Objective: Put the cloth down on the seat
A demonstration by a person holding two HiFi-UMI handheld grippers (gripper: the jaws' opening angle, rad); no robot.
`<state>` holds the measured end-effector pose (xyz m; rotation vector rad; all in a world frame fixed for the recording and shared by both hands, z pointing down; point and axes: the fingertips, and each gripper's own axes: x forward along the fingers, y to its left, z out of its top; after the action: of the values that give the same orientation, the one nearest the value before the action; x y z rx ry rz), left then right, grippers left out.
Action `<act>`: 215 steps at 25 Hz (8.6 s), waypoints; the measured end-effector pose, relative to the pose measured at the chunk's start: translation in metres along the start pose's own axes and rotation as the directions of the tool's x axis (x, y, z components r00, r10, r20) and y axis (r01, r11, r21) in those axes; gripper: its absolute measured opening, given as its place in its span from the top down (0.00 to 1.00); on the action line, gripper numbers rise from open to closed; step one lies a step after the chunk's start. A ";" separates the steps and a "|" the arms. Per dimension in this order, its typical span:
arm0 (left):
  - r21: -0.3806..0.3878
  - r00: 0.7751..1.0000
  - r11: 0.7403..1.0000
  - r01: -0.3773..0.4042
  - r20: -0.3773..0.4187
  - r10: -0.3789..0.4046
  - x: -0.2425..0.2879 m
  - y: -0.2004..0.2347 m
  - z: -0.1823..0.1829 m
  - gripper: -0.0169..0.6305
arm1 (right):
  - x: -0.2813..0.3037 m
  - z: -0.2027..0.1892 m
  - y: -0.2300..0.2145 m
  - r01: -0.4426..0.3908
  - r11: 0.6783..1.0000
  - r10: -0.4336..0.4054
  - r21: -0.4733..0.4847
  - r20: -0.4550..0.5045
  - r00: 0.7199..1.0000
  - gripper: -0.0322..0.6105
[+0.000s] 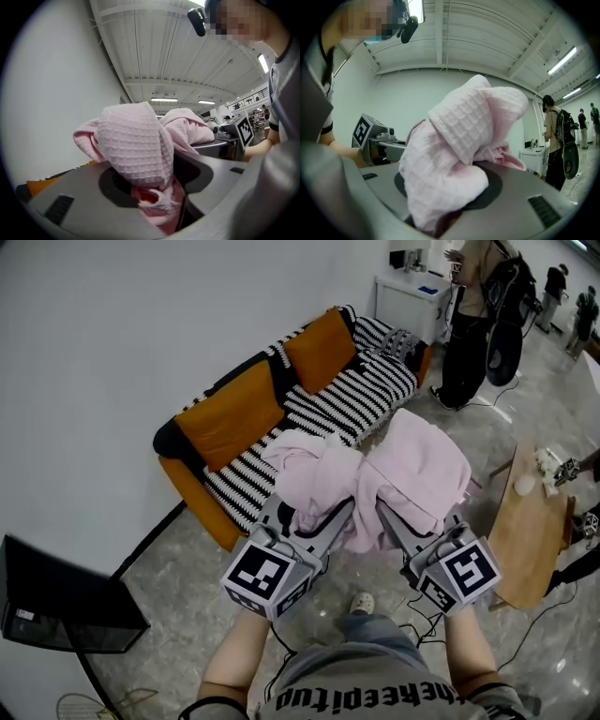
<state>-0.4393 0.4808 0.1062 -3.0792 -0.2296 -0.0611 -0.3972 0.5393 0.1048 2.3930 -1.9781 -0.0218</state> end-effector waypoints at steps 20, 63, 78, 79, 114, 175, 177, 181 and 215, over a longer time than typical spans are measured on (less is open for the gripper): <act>-0.006 0.999 1.000 -0.022 -0.030 0.022 0.125 0.037 0.009 0.60 | 0.043 0.001 -0.125 -0.032 0.998 0.033 0.046 -0.005 0.999 0.67; -0.008 0.984 0.984 0.177 -0.023 -0.177 0.233 0.255 0.000 0.60 | 0.257 -0.004 -0.212 0.167 0.985 -0.165 0.043 -0.042 0.985 0.67; -0.017 0.998 0.998 0.057 -0.038 -0.058 0.332 0.287 0.003 0.60 | 0.297 -0.006 -0.316 0.049 0.998 -0.047 0.044 -0.042 0.998 0.67; -0.019 0.998 0.999 0.041 -0.042 -0.041 0.339 0.290 0.005 0.60 | 0.301 -0.005 -0.325 0.033 0.998 -0.031 0.047 -0.043 0.999 0.67; -0.057 0.956 0.959 -0.278 -0.115 0.270 0.416 0.336 -0.027 0.60 | 0.371 -0.039 -0.410 -0.277 0.958 0.282 0.081 -0.065 0.957 0.67; -0.079 0.790 0.788 -0.611 -0.124 0.601 0.431 0.584 -0.042 0.60 | 0.646 -0.038 -0.421 -0.613 0.789 0.613 0.034 -0.079 0.786 0.67; -0.081 0.773 0.770 -0.633 -0.129 0.622 0.432 0.589 -0.043 0.60 | 0.654 -0.039 -0.422 -0.635 0.772 0.635 0.035 -0.081 0.768 0.67; -0.078 0.730 0.727 -0.682 -0.130 0.671 0.428 0.593 -0.049 0.60 | 0.662 -0.044 -0.417 -0.683 0.729 0.683 0.035 -0.087 0.725 0.67; -0.182 0.543 0.511 -0.840 -0.298 0.785 0.434 0.587 -0.140 0.60 | 0.679 -0.136 -0.413 -0.837 0.530 0.841 0.133 -0.212 0.499 0.67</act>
<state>0.0723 -0.0428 0.2357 -3.0504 1.3889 -0.3547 0.1409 -0.0475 0.2336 1.0654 -2.7357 0.3079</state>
